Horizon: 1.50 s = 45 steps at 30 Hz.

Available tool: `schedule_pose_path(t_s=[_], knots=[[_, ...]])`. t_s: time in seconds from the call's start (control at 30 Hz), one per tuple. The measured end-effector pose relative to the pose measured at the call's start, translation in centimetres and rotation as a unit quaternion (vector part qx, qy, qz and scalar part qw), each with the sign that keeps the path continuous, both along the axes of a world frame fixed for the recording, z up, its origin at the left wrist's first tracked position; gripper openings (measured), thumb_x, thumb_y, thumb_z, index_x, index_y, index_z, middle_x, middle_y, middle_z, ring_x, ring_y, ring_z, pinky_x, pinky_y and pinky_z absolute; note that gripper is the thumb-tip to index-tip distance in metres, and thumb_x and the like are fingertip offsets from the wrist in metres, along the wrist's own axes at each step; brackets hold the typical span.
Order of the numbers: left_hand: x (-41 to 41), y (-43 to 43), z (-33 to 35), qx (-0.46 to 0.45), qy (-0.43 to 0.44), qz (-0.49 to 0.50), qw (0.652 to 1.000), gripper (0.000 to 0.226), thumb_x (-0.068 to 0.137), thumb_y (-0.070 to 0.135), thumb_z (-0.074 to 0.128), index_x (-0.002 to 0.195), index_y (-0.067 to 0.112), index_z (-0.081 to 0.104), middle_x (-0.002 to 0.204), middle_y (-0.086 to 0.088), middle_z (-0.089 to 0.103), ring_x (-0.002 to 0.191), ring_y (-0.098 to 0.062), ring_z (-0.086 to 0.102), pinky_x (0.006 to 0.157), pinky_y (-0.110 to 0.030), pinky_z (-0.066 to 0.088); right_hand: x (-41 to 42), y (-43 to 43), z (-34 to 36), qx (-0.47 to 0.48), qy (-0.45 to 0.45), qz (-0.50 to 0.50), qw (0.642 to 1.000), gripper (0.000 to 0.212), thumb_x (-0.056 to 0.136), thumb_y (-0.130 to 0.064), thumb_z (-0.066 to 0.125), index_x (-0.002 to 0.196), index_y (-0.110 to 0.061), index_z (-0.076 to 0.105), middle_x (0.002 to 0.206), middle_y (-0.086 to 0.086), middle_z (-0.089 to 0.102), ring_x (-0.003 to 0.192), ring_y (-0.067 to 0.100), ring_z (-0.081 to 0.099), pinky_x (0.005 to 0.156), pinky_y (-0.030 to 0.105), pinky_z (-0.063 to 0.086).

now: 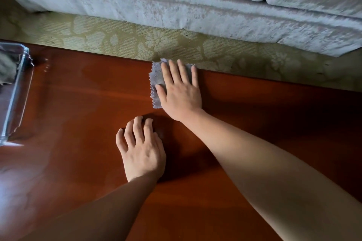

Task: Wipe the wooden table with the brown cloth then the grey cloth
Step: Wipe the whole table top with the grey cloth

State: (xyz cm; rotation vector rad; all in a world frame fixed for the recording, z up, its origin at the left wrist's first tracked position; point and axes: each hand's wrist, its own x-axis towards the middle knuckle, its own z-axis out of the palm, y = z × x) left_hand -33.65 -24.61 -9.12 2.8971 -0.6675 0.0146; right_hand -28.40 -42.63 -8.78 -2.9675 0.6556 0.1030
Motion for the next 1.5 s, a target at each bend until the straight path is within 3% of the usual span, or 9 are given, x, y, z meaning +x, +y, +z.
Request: schedule_pose_path(t_s=[0.23,0.5,0.63,0.8,0.9,1.03,1.2,1.37,1.5], knots=[[0.0,0.0,0.2,-0.008,0.012,0.002,1.0,0.044,0.1,0.026,0.04,0.139,0.011,0.055,0.149,-0.014,0.049,0.14,-0.039,0.041,0.121,-0.059,0.022,-9.3,-8.4,0.1,-0.014,0.005,-0.034,0.999,0.068,0.107,-0.056,0.02,0.166,-0.022,0.024,0.171,0.004,0.03,0.159,0.026,0.021,0.129,0.054,0.011],[0.0,0.1,0.1,-0.013,0.016,0.0,1.0,0.043,0.1,0.028,0.04,0.14,0.013,0.052,0.15,-0.012,0.047,0.142,-0.037,0.038,0.121,-0.057,0.021,-21.7,-18.0,0.4,-0.012,0.042,-0.136,0.99,0.074,0.103,-0.055,0.022,0.163,-0.011,0.03,0.167,0.015,0.035,0.156,0.036,0.026,0.124,0.062,0.019],[0.0,0.3,-0.1,-0.014,0.012,-0.009,1.0,0.043,0.101,0.027,0.04,0.14,0.014,0.05,0.15,-0.011,0.045,0.142,-0.036,0.037,0.121,-0.057,0.021,-19.6,-14.4,0.1,-0.004,0.034,-0.198,0.98,0.08,0.1,-0.057,0.015,0.165,-0.01,0.022,0.172,0.014,0.021,0.16,0.033,0.014,0.127,0.062,0.01],[0.0,0.4,-0.4,-0.032,0.001,-0.014,0.999,0.04,0.1,0.025,0.044,0.139,0.016,0.049,0.15,-0.009,0.044,0.142,-0.035,0.037,0.12,-0.057,0.022,-17.6,-3.2,-0.3,-0.03,-0.006,-0.071,0.997,0.068,0.106,-0.05,0.029,0.162,-0.012,0.034,0.17,0.013,0.03,0.158,0.033,0.025,0.126,0.061,0.017],[0.0,0.5,-0.5,-0.049,-0.005,-0.011,0.999,0.038,0.1,0.026,0.045,0.136,0.017,0.052,0.149,-0.009,0.046,0.142,-0.034,0.037,0.119,-0.056,0.023,-18.3,2.7,-0.3,-0.018,-0.003,-0.005,1.0,0.066,0.109,-0.051,0.025,0.165,-0.016,0.026,0.173,0.007,0.021,0.161,0.028,0.014,0.127,0.058,0.013],[0.2,0.8,-0.1,-0.099,0.032,-0.003,0.995,0.038,0.098,0.031,0.045,0.133,0.02,0.056,0.146,-0.006,0.048,0.142,-0.031,0.037,0.121,-0.052,0.02,-23.8,4.1,0.2,-0.019,0.039,0.023,0.999,0.067,0.109,-0.054,0.015,0.167,-0.02,0.018,0.175,0.004,0.012,0.162,0.026,0.007,0.129,0.056,0.009],[-2.0,4.0,1.1,-0.167,0.075,-0.082,0.98,0.035,0.093,0.026,0.055,0.126,0.017,0.063,0.138,-0.009,0.055,0.132,-0.036,0.045,0.117,-0.049,0.026,-34.1,2.1,0.6,-0.022,0.075,-0.067,0.995,0.069,0.109,-0.054,0.01,0.167,-0.018,0.019,0.175,0.006,0.015,0.162,0.027,0.01,0.129,0.056,0.011],[-11.1,12.1,2.5,-0.112,0.065,-0.092,0.987,0.035,0.093,0.021,0.052,0.125,0.017,0.064,0.134,-0.009,0.057,0.126,-0.038,0.049,0.114,-0.055,0.033,-37.8,5.8,1.1,-0.013,0.1,-0.125,0.987,0.069,0.109,-0.052,0.015,0.166,-0.015,0.021,0.173,0.011,0.018,0.161,0.031,0.012,0.127,0.061,0.013],[-15.2,19.3,1.6,-0.055,0.059,0.012,0.997,0.038,0.096,0.021,0.047,0.13,0.019,0.064,0.14,-0.007,0.055,0.131,-0.034,0.047,0.116,-0.054,0.03,-34.4,14.6,0.8,0.005,0.086,-0.073,0.994,0.071,0.105,-0.053,0.021,0.165,-0.015,0.026,0.173,0.01,0.017,0.161,0.031,0.011,0.127,0.061,0.013]])
